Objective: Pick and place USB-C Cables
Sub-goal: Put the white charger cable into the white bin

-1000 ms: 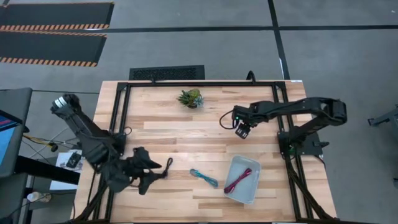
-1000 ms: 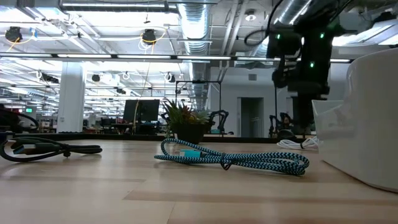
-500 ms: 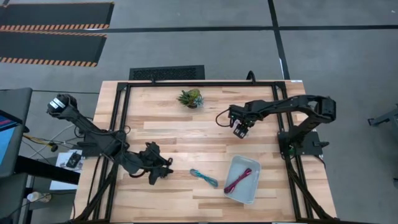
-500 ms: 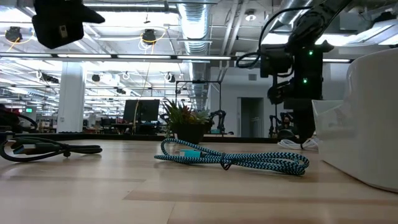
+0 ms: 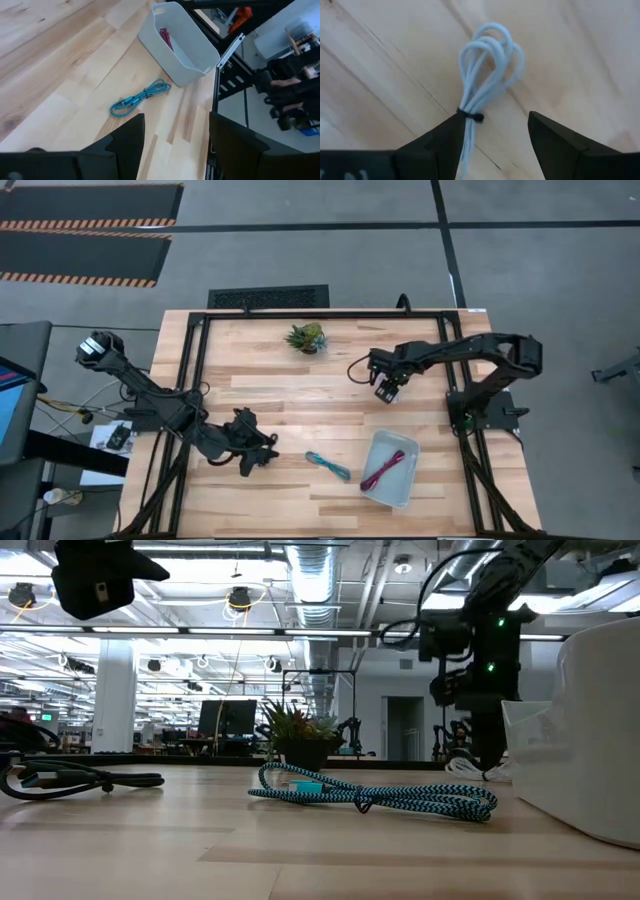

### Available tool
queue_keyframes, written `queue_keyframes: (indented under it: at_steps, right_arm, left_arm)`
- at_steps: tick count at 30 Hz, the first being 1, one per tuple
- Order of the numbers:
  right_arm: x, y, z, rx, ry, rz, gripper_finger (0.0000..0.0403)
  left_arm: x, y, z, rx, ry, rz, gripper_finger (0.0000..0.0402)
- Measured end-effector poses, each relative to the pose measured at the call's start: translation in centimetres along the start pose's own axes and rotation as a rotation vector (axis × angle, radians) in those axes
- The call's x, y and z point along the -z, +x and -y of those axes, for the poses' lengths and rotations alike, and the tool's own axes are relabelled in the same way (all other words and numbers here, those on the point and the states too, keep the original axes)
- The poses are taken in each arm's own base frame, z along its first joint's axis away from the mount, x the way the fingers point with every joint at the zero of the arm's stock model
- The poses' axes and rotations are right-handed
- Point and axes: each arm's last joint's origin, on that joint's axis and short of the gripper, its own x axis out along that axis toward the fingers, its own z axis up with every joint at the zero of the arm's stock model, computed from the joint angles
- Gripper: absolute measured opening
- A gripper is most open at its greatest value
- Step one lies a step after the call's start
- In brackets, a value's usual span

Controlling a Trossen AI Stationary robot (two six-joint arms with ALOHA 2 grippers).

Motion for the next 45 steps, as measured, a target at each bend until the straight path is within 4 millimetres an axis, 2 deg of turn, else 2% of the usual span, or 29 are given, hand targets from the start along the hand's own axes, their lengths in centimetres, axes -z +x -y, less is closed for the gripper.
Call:
queue_keyframes:
  at_steps: [6, 10, 15, 25, 30, 34, 42, 45]
  right_arm:
    - [0.5, -3.0, 0.6, -0.043, 0.071, 0.114, 0.0244]
    - [0.7, -3.6, 0.4, -0.053, 0.098, 0.136, 0.0244]
    - [0.6, -2.3, -0.5, -0.037, 0.068, 0.087, 0.0244]
    - [0.2, 1.6, -1.6, 0.025, 0.014, -0.054, 0.0244]
    - [-0.2, 2.1, -1.4, -0.018, 0.015, -0.064, 0.024]
    - [-0.5, 1.9, -0.9, -0.065, 0.043, -0.057, 0.0197]
    - [-0.7, 2.1, -0.3, -0.06, 0.04, -0.063, 0.0034]
    - [-0.6, 1.8, -0.4, -0.065, 0.012, -0.049, 0.0015]
  left_arm:
    - [0.0, 0.0, 0.0, -0.01, 0.0, 0.017, 0.0206]
    - [-0.1, 0.0, 0.1, -0.001, -0.005, 0.023, 0.0206]
    - [-0.2, 0.0, 0.1, 0.018, -0.009, 0.013, 0.0206]
    - [-0.8, 0.3, -0.2, 0.004, -0.031, 0.03, 0.0206]
    - [-1.0, 0.4, -0.3, -0.003, -0.035, 0.036, 0.0206]
    - [-1.0, 0.4, -0.3, -0.007, -0.03, 0.041, 0.0206]
    - [-1.0, 0.4, -0.4, -0.018, -0.015, 0.057, 0.0206]
    - [-1.0, 0.4, -0.4, -0.019, -0.015, 0.059, 0.0206]
